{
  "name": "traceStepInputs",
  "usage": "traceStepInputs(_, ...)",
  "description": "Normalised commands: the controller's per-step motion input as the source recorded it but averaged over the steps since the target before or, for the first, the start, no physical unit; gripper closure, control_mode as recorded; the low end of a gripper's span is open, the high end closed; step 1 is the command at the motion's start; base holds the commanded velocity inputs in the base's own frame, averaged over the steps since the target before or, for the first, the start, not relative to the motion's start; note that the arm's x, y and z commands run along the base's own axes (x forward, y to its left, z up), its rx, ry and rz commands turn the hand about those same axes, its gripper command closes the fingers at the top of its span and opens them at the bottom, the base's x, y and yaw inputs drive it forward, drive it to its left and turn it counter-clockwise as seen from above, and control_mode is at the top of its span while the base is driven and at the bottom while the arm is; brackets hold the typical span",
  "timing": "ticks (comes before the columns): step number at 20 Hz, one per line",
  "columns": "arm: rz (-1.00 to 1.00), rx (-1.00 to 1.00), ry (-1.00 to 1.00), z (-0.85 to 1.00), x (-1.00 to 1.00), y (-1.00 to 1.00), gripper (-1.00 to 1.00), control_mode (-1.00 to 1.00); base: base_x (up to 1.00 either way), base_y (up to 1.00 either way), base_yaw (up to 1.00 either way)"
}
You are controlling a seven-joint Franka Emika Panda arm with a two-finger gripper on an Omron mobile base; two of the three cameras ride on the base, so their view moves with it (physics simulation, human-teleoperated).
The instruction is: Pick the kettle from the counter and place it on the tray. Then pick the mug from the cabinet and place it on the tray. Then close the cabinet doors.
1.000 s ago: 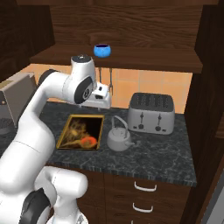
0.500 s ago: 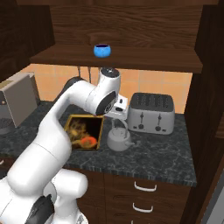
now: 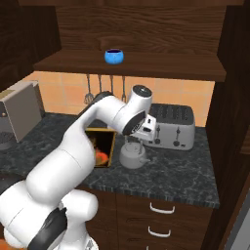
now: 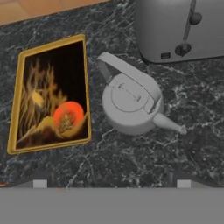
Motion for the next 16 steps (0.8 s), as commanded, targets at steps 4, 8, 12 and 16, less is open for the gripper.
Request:
traceStepInputs(4,0.0,0.0,0.01,-0.29,0.48,-0.12,-1.0,-1.0,0.0,0.0,0.0)
traceStepInputs(8,0.0,0.0,0.05,-0.29,0.46,-0.03,-1.0,-1.0,0.0,0.0,0.0)
traceStepInputs(12,0.0,0.0,0.07,-0.31,0.43,-0.06,-1.0,-1.0,0.0,0.0,0.0)
traceStepInputs(16,0.0,0.0,0.06,-0.22,0.22,-0.05,-1.0,-1.0,0.0,0.0,0.0)
